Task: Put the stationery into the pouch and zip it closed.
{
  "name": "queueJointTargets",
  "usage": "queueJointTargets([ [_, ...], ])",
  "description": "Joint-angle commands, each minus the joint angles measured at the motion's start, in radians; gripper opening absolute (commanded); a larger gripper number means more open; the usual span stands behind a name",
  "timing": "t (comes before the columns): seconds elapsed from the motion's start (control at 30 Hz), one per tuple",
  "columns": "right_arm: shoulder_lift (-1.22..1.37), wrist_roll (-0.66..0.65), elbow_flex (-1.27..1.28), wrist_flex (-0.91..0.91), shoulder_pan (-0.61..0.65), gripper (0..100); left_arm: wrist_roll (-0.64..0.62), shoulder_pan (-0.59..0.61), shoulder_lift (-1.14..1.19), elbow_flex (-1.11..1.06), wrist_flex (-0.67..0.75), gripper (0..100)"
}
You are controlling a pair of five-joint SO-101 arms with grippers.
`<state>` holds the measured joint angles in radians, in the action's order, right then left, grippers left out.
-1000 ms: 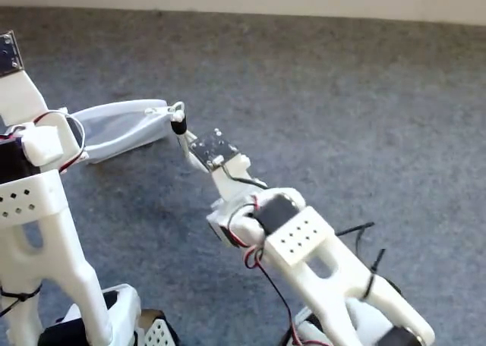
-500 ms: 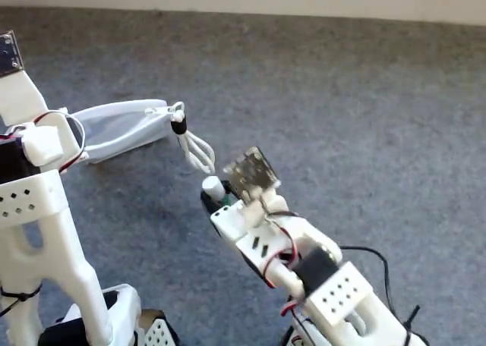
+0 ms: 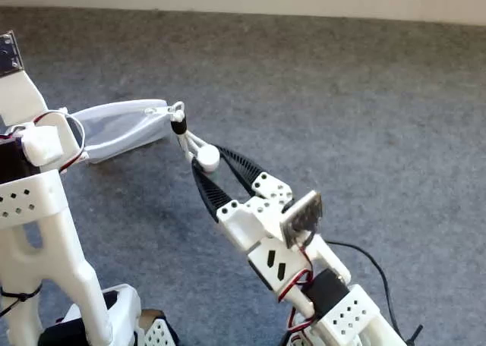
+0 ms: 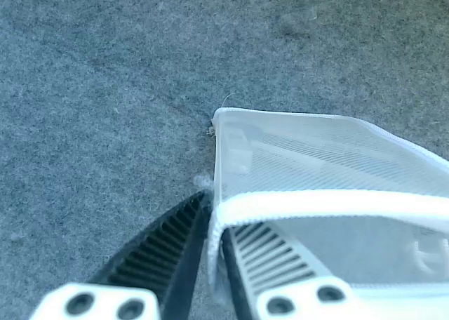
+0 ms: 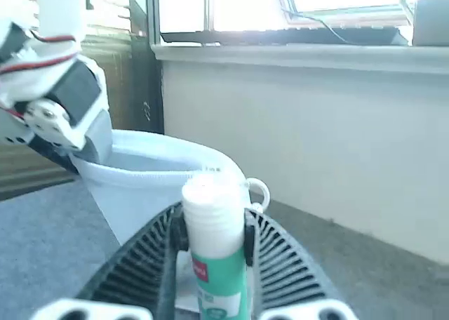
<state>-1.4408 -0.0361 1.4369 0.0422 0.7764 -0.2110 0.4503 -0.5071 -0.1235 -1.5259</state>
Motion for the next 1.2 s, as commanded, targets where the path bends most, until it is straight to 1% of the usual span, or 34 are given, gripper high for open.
queueJointTargets([
  [0.0, -0.021, 0.008, -0.012, 0.122, 0.033, 0.4, -0.009, -0.008, -0.005, -0.007, 0.014, 1],
  [0.1, -0.022, 0.008, -0.033, 0.157, 0.031, 0.4, -0.009, -0.01, -0.005, -0.007, 0.014, 1],
  [0.4, 0.007, 0.008, -0.254, 0.168, 0.031, 0.4, -0.009, -0.008, -0.005, -0.008, 0.014, 1],
  [0.77, 0.329, 0.009, -0.573, 0.173, 0.031, 0.4, -0.009, -0.008, -0.005, -0.008, 0.014, 1],
  [0.93, 0.469, 0.009, -0.68, 0.173, 0.033, 0.4, -0.009, -0.01, -0.005, -0.008, 0.014, 1],
  [0.97, 0.492, 0.021, -0.691, 0.173, 0.033, 0.4, -0.009, -0.01, -0.005, -0.008, 0.014, 1],
  [1.17, 0.588, 0.232, -0.746, 0.173, 0.033, 0.4, -0.011, -0.01, -0.005, -0.008, 0.014, 1],
])
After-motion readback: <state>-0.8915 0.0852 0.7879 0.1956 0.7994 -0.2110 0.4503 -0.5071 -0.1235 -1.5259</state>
